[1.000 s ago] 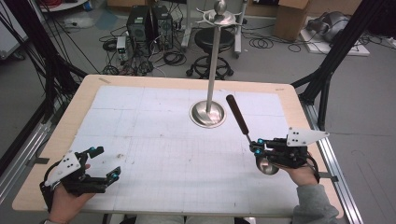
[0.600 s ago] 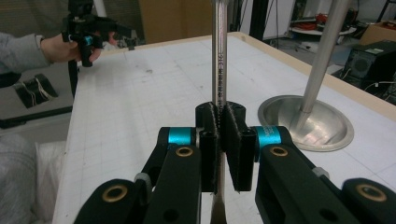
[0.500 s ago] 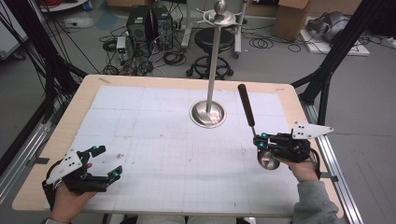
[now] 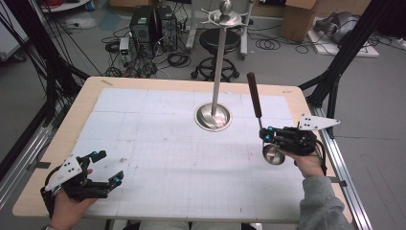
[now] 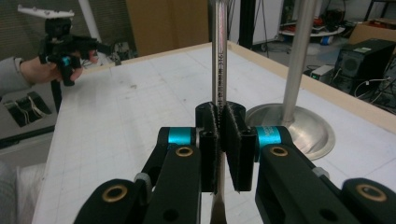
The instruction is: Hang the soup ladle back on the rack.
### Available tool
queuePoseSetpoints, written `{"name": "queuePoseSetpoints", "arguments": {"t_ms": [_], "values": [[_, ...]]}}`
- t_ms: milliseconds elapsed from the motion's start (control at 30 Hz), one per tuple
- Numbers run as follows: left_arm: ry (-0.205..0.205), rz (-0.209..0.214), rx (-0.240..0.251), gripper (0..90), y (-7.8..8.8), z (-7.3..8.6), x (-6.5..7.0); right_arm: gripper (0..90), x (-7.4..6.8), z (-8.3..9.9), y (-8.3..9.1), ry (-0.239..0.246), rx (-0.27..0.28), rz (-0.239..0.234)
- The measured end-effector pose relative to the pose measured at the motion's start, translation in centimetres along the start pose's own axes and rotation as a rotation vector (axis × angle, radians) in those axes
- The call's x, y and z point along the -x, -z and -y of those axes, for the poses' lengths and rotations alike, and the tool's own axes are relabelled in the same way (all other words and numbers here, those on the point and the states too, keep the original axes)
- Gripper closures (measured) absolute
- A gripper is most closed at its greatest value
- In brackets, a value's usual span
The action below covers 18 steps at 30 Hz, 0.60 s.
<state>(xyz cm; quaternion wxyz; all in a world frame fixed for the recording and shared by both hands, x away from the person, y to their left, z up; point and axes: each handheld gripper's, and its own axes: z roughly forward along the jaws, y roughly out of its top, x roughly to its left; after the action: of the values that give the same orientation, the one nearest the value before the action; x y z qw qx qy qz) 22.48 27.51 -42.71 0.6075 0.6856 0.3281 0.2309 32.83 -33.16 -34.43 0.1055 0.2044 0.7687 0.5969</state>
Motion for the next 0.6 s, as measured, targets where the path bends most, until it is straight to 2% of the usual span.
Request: {"name": "queuePoseSetpoints", "arguments": {"t_ms": [267, 600], "values": [[0.004, -0.002, 0.0, 1.8, 0.1, 0.1, -0.1, 84.8, 1.1, -1.4, 0.0, -0.017, 0.007, 0.024], [0.014, -0.009, 0.009, 1.8, 0.5, 0.1, -0.4, 84.8, 2.4, -2.1, -1.1, -0.031, 0.017, 0.034]]}}
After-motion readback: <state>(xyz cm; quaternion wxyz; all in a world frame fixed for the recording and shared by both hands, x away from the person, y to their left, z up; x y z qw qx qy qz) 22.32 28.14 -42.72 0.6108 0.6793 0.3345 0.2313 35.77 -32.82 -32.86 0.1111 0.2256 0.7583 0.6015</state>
